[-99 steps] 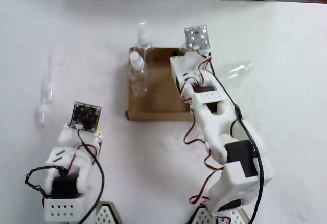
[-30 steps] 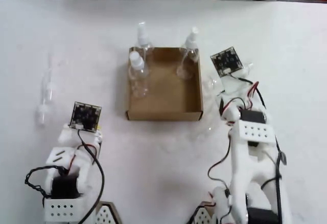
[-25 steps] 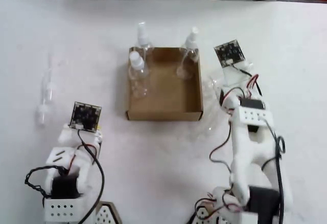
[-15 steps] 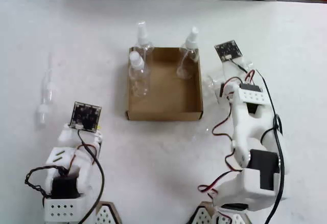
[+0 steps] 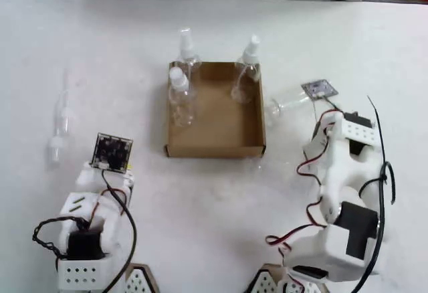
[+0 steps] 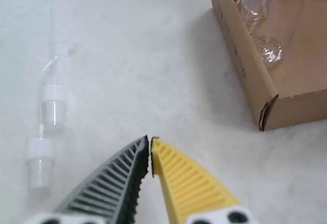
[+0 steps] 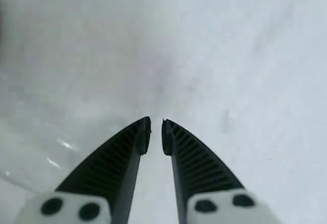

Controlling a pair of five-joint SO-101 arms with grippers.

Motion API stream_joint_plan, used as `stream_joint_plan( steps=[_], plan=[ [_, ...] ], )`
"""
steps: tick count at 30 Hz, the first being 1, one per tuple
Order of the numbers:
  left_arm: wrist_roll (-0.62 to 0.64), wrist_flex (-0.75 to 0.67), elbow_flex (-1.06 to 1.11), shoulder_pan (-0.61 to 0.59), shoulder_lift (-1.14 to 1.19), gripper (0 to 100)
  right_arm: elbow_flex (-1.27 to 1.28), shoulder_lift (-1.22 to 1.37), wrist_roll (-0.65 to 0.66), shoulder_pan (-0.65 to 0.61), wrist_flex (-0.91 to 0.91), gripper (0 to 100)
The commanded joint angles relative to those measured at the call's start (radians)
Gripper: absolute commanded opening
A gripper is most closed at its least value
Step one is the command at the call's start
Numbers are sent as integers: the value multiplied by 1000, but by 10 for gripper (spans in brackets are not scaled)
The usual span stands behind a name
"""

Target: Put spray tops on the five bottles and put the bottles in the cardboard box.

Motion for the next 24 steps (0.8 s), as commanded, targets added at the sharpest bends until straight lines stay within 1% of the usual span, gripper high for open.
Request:
stream_joint_plan(
  steps=[1, 4, 8, 10, 12, 14, 18, 22, 24],
  plan=[
    [-12, 6, -2, 5, -2, 24, -46, -87, 106, 38, 188, 16],
    [-12, 6, -2, 5, -2, 24, -46, -133, 124, 59, 248, 16],
    [-12, 6, -2, 5, -2, 24, -46, -226, 123, 85, 254, 16],
    [-12, 6, -2, 5, -2, 24, -46, -291, 123, 84, 259, 16],
    [-12, 6, -2, 5, -2, 24, -46, -369, 130, 73, 305, 19],
    [-12, 6, -2, 5, -2, 24, -49, -461, 147, 35, 375, 21],
    [-12, 6, -2, 5, -2, 24, -46, -616, 327, -65, 527, 21],
    [-12, 6, -2, 5, -2, 24, -46, -664, 350, -186, 587, 23],
    [-12, 6, -2, 5, -2, 24, -34, -647, 356, -240, 587, 54]
  ],
)
